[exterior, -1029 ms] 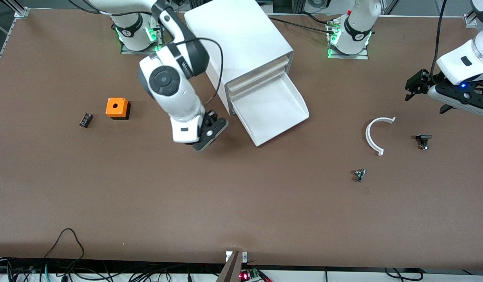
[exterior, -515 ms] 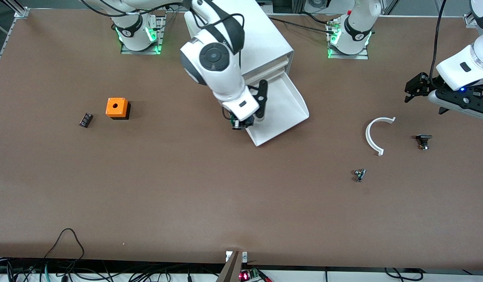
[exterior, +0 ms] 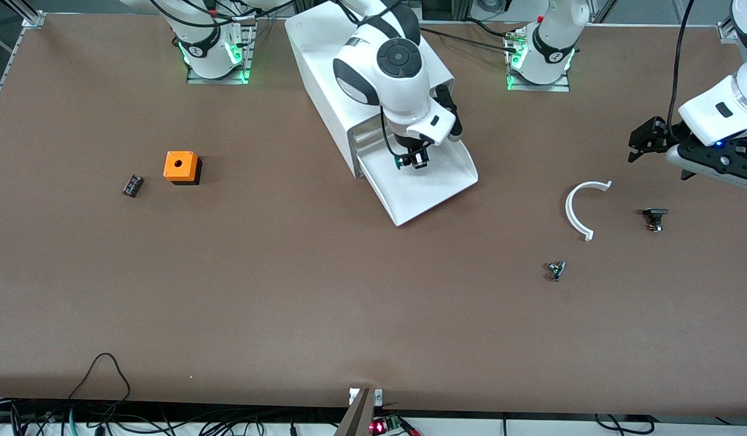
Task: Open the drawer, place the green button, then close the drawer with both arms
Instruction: 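Carry the green button with the right gripper over the open drawer, then open the right gripper to drop the button into the drawer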
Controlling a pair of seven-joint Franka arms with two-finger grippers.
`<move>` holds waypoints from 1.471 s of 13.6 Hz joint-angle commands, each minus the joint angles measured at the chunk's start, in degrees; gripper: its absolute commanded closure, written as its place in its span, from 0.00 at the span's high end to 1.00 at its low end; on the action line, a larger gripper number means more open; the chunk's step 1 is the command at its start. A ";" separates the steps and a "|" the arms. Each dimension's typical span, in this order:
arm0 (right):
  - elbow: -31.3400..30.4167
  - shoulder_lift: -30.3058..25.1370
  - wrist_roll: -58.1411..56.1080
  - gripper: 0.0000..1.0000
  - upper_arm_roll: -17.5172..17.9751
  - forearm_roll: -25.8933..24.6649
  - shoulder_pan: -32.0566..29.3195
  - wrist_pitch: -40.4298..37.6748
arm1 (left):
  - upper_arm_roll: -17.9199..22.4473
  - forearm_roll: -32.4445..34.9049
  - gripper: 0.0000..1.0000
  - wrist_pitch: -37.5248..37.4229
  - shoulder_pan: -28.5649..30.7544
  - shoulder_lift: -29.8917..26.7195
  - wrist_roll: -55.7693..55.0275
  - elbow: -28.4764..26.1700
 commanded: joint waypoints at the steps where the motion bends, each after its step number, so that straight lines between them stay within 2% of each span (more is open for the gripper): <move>1: 2.55 3.74 -1.63 0.30 -0.53 -3.23 1.95 -1.38 | -0.28 0.97 1.00 -1.64 0.53 1.76 -0.56 2.93; 6: 2.46 7.09 -0.83 0.31 -0.62 -4.57 3.71 1.16 | -0.55 0.97 1.00 -1.82 0.62 1.85 -0.47 3.72; 7: 2.55 7.79 -0.75 0.32 -0.88 -4.57 3.98 1.77 | -0.63 0.97 1.00 -1.82 0.62 1.85 -0.47 3.81; 8: 2.46 8.06 -0.66 0.38 -1.58 -4.39 4.15 2.56 | -0.63 0.97 1.00 -1.82 0.62 1.85 -0.47 3.89; 9: 2.37 8.15 -0.31 0.62 -2.20 -4.04 4.33 3.18 | -0.63 0.97 1.00 -1.82 0.62 1.85 -0.47 3.81; 10: 2.46 8.06 1.35 1.00 -2.81 -3.95 4.33 3.19 | -0.63 0.97 1.00 -1.82 0.62 1.85 -0.47 3.81; 12: 4.03 7.45 4.95 1.00 -2.99 -3.95 4.33 2.58 | -0.63 0.97 1.00 -1.82 0.62 1.85 -0.47 3.89; 14: 6.84 6.84 5.40 1.00 -4.83 -3.95 4.33 0.82 | -0.90 0.97 1.00 -1.82 0.62 1.85 -0.56 3.89; 17: 6.77 0.08 12.49 1.00 -9.75 -3.95 3.81 -2.42 | -0.90 0.97 1.00 -1.82 0.62 1.85 -0.47 3.81; 20: 4.49 -5.37 28.02 1.00 -15.11 -4.04 1.88 -6.12 | -0.55 0.97 1.00 -1.82 0.80 2.20 -0.47 3.89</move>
